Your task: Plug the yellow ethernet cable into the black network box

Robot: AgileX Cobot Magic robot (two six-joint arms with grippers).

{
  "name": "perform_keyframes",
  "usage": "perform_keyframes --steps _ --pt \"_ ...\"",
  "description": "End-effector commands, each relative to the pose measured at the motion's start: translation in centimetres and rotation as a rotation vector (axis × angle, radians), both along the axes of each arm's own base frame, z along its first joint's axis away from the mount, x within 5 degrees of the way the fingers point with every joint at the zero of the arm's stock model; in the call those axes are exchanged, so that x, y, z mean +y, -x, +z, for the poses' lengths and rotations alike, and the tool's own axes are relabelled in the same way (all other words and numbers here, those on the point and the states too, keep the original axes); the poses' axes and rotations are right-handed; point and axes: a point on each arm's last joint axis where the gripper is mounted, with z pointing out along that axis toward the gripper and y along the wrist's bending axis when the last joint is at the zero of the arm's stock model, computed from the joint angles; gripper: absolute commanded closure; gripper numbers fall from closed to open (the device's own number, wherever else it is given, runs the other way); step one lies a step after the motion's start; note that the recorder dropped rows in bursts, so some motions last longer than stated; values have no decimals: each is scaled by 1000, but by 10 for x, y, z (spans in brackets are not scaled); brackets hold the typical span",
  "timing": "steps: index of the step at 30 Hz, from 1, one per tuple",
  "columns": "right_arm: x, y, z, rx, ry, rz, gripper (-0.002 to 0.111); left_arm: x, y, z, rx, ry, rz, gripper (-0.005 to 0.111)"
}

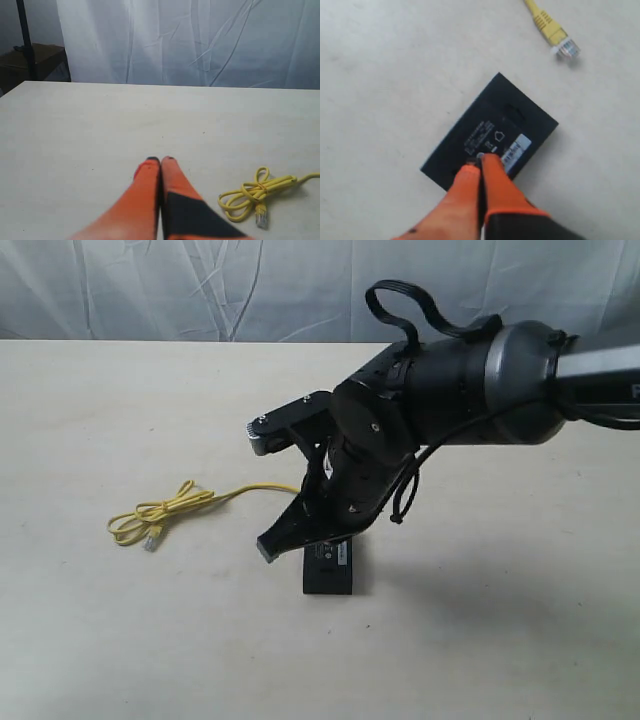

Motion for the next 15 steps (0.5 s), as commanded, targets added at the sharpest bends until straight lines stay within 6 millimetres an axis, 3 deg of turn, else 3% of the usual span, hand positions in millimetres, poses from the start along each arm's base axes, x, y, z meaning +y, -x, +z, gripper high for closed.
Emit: perform_keyframes --steps 1,7,15 --pt "6 -4 -10 5 -44 -28 109 0 0 -1 3 1 6 107" --pt "7 -5 -39 59 12 -31 109 0 0 -1 3 1 6 107" --pt "-7 -13 -42 69 86 -31 109 0 0 -1 3 1 6 107"
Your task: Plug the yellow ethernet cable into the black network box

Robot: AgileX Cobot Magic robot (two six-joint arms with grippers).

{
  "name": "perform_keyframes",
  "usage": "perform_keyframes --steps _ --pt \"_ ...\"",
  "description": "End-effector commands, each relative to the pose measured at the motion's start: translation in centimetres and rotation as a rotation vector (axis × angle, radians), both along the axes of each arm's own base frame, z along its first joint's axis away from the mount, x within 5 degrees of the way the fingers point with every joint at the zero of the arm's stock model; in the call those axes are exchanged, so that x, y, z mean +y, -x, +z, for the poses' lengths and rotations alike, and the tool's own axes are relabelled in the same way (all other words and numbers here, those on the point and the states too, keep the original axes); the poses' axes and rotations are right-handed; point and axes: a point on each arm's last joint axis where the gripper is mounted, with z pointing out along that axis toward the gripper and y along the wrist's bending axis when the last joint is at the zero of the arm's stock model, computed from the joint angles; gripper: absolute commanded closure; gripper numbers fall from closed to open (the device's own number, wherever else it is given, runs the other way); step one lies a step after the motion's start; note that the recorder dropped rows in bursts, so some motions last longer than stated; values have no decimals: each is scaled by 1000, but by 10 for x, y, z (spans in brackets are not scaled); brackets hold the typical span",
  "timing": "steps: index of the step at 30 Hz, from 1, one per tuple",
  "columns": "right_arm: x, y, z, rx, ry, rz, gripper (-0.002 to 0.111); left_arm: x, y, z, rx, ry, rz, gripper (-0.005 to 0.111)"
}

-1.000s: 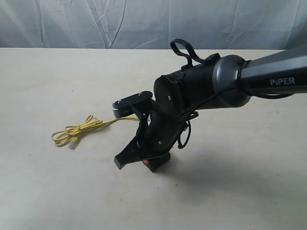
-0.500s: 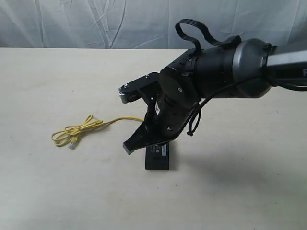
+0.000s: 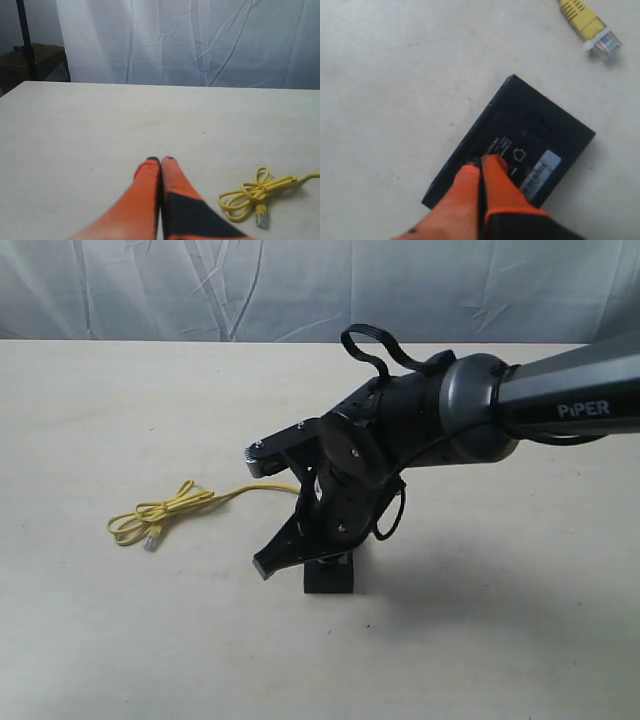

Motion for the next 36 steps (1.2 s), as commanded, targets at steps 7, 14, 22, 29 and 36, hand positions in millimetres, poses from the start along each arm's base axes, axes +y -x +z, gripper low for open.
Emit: perform_keyframes --steps 7,14,22,29,36 --pt "-19 -14 -7 7 62 -25 109 0 0 -1 3 1 6 107" --pt "-18 -13 11 -23 4 -42 109 0 0 -1 3 1 6 107" --pt "-28 -15 52 -94 -83 -55 109 0 0 -1 3 1 6 107" --pt "-81 -25 51 -29 -174 -185 109 0 0 -1 3 1 6 107" --pt "-141 -12 55 -60 -271 -334 109 0 0 -1 3 1 6 107"
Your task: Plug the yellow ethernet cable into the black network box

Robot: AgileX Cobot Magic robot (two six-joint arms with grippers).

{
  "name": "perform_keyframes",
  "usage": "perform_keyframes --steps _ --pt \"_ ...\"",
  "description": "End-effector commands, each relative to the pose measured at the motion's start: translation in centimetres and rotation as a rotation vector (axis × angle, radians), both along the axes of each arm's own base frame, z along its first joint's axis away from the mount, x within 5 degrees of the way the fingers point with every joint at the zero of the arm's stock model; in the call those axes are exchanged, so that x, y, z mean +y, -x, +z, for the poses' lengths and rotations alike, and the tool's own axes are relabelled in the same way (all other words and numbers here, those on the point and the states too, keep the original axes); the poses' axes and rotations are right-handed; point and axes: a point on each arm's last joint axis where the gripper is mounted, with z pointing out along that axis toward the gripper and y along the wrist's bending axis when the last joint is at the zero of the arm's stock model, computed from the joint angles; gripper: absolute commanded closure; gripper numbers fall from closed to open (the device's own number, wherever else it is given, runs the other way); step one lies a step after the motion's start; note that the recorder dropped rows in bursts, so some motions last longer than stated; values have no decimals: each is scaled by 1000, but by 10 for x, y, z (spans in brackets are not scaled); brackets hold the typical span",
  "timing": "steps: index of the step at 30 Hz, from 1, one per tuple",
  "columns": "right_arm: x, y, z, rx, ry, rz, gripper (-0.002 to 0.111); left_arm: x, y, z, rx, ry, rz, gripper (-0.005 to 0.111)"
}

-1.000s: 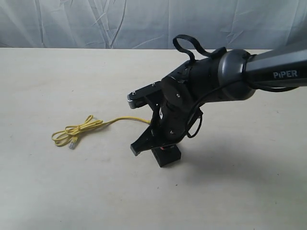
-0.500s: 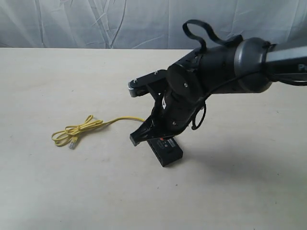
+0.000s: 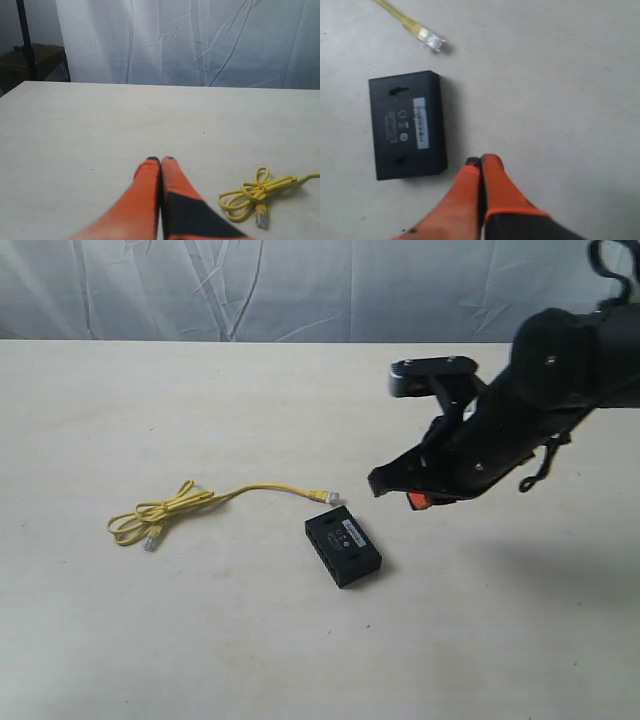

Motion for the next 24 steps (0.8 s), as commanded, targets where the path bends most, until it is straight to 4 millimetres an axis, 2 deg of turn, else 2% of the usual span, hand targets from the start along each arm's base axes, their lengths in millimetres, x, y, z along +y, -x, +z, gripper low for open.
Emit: perform_keyframes --steps 1,4,9,12,15,20,24 --pt "-30 10 6 -61 -47 -78 109 0 0 -1 3 1 6 107" --pt "-37 17 4 -95 -39 -93 109 0 0 -1 3 1 6 107" --pt "-39 16 -2 -159 -57 -143 109 0 0 -1 3 1 6 107" --pt "-38 18 -3 -141 -88 -181 109 0 0 -1 3 1 6 107" --pt "-37 17 -9 -129 -69 -141 109 0 0 -1 3 1 6 107" --pt "-27 12 -23 -31 -86 -66 109 0 0 -1 3 1 6 107" --pt "-10 -5 -29 15 -164 18 109 0 0 -1 3 1 6 107"
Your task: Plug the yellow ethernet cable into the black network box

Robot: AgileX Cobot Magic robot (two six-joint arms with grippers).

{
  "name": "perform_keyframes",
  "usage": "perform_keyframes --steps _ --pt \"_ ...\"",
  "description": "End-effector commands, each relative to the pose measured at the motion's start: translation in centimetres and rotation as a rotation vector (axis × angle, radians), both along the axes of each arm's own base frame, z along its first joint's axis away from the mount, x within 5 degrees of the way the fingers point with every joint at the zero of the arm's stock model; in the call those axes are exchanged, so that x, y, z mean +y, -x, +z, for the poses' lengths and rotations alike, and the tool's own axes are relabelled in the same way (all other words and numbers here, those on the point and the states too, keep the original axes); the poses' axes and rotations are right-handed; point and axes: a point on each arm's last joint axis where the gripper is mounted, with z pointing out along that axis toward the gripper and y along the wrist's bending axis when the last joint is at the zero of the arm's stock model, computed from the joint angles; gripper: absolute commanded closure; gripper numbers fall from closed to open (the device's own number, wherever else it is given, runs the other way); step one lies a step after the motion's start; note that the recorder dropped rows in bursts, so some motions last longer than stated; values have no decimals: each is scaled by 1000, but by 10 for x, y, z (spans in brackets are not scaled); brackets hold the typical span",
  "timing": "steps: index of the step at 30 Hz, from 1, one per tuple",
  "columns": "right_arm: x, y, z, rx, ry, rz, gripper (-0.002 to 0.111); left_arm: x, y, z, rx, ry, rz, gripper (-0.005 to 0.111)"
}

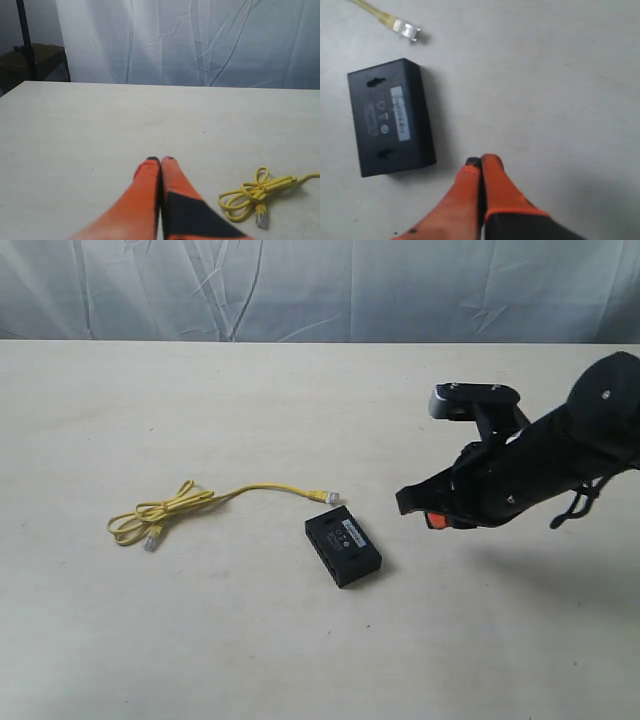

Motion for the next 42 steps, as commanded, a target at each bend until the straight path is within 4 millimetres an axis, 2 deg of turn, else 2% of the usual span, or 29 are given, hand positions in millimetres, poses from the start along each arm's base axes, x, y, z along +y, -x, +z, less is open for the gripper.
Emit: perform_keyframes --steps 1,7,14,24,42 --pt "18 -20 -6 31 -84 106 109 0 0 -1 3 1 6 107" --pt "31 -41 -25 68 -111 158 109 0 0 -1 3 1 6 107" --pt "35 -44 -46 127 -108 187 109 0 0 -1 3 1 6 107" --pt "40 -42 -45 141 -171 214 109 0 0 -1 3 1 6 107" --pt "36 -48 -46 73 -109 204 109 0 0 -1 3 1 6 107"
